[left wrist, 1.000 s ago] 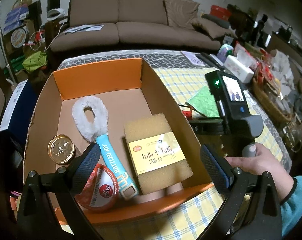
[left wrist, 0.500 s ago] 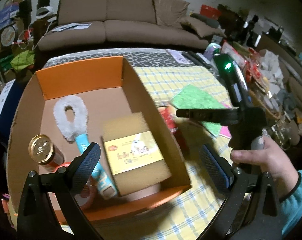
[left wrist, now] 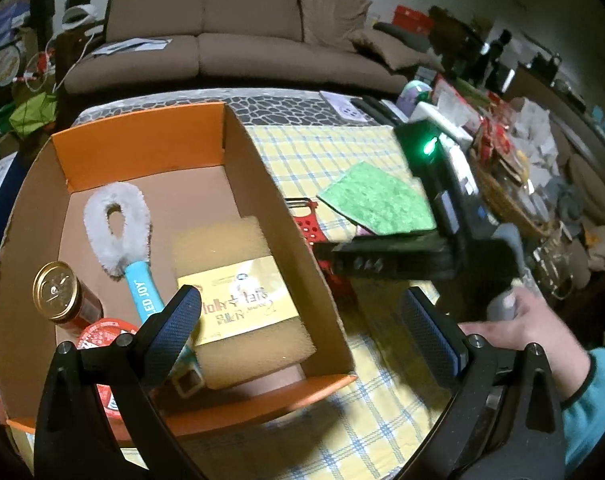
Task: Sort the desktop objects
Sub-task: 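Close right tool on the red grater's handle end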
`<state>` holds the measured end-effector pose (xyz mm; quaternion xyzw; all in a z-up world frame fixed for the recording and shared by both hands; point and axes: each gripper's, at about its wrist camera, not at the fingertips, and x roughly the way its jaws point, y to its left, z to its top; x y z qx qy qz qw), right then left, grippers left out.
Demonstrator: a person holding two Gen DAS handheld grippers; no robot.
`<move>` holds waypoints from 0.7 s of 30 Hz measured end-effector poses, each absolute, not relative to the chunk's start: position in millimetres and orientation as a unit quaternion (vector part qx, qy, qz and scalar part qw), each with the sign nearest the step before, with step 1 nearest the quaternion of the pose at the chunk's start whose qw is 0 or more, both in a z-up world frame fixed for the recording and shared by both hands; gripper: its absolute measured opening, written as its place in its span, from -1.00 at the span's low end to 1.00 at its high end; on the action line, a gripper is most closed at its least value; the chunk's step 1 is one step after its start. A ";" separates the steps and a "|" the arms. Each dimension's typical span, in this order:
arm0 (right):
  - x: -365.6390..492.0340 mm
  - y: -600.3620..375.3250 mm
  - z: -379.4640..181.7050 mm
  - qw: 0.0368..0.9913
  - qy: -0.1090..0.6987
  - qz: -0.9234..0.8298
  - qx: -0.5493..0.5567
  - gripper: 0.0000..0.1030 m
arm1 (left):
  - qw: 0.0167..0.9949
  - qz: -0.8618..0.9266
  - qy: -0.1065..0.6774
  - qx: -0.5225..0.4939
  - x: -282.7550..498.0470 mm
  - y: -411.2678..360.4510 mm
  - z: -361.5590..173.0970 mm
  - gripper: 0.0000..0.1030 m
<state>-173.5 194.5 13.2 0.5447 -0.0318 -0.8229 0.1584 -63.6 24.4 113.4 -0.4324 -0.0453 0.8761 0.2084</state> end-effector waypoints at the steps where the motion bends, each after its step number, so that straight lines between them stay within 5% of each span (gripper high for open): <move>1: -173.1 189.7 9.8 0.159 -0.024 -0.822 0.546 0.07 | 0.207 0.876 -0.049 -0.433 -64.2 22.4 113.5 0.94; 9: -174.9 167.0 -10.0 0.143 0.022 -0.822 0.551 0.24 | 0.202 0.876 -0.056 -0.434 -64.7 17.1 113.8 0.94; 11: -174.8 166.8 -10.6 0.143 0.024 -0.823 0.549 0.16 | 0.204 0.875 -0.056 -0.436 -65.0 18.0 113.4 0.94; 12: -174.6 166.8 -10.1 0.147 0.023 -0.823 0.548 -0.07 | 0.205 0.875 -0.056 -0.436 -64.6 19.3 113.9 0.94; 21: -170.2 183.6 4.4 0.169 -0.020 -0.825 0.539 -0.08 | 0.236 0.858 -0.103 -0.444 -67.5 19.9 111.0 0.94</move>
